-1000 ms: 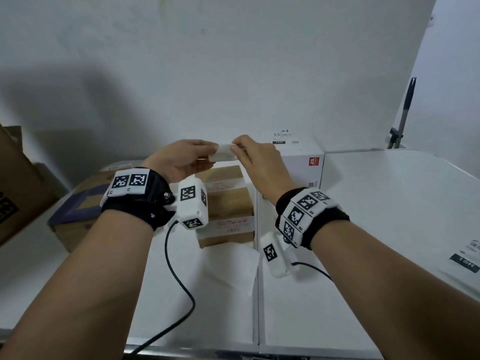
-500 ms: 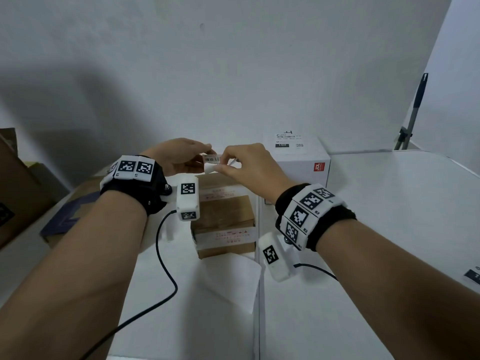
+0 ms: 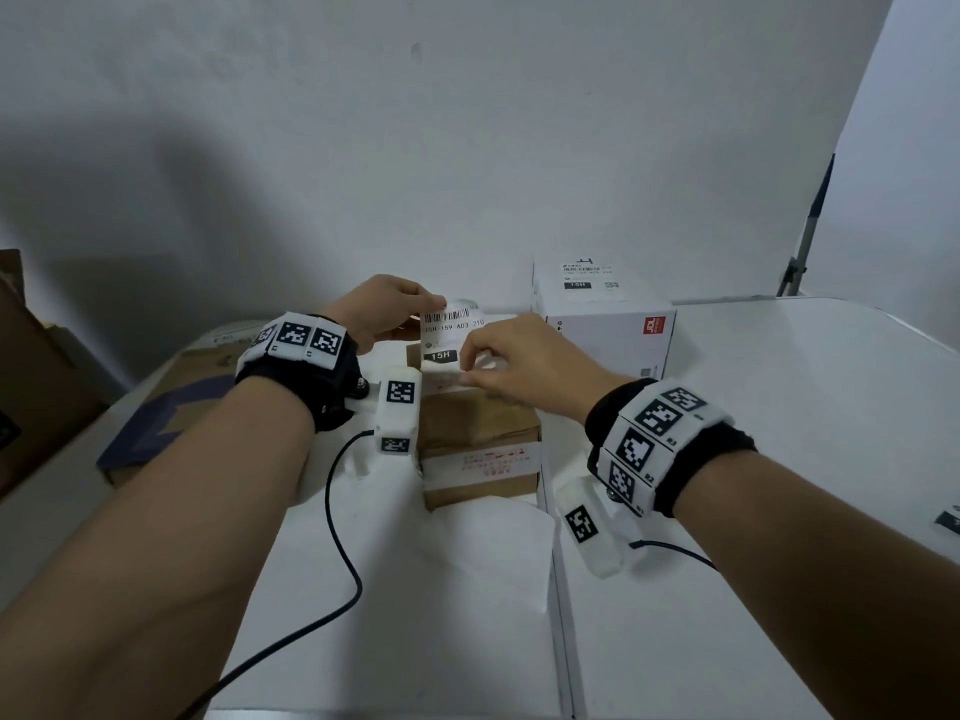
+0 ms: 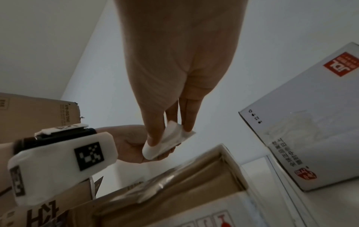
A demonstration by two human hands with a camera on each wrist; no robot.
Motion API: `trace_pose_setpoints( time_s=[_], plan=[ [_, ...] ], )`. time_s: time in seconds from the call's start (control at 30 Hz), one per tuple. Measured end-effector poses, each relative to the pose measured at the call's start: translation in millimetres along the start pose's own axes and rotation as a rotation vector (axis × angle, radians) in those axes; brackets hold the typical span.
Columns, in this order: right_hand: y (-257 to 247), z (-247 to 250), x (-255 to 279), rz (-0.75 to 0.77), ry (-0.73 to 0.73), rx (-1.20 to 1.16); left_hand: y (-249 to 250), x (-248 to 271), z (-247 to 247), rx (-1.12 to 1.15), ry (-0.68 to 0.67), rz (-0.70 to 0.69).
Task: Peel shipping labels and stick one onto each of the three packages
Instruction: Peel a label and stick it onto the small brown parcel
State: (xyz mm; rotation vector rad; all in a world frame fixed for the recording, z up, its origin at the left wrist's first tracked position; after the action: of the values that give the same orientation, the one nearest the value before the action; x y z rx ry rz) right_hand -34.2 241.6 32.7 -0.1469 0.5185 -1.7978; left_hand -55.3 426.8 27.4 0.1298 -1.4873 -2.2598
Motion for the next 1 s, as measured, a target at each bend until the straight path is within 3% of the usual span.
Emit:
trace_pose_setpoints(
  time_s=[0.27, 0.57, 0.73, 1.0],
  plan=[
    [-3, -12, 3, -0.022, 0.014, 0.075, -20, -7, -7, -0.002, -0.010, 0.039],
    [3, -14, 4, -0.044, 0.019, 0.063, -13, -13, -8, -0.250, 0.015, 0.053],
    [1, -15, 6, -0.043, 0.021, 0.030, -7, -10, -8, -0.496, 0.073, 0.032],
    [3, -19, 8, -0.056, 0.026, -0.007, -8, -4, -9, -0.521, 0.112, 0.002]
  ],
)
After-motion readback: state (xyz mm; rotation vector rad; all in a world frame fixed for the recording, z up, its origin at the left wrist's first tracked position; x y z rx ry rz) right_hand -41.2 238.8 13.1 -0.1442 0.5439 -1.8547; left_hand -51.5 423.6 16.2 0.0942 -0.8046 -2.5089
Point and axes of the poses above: each hand's wrist, its own x-axis away from the middle knuckle, its own z-axis out of the back of the hand, y = z × x, the point moved 6 cm from there along -x, towards the middle knuckle, and after that the axes turned 10 degrees about -y, right-handed, at the moved point
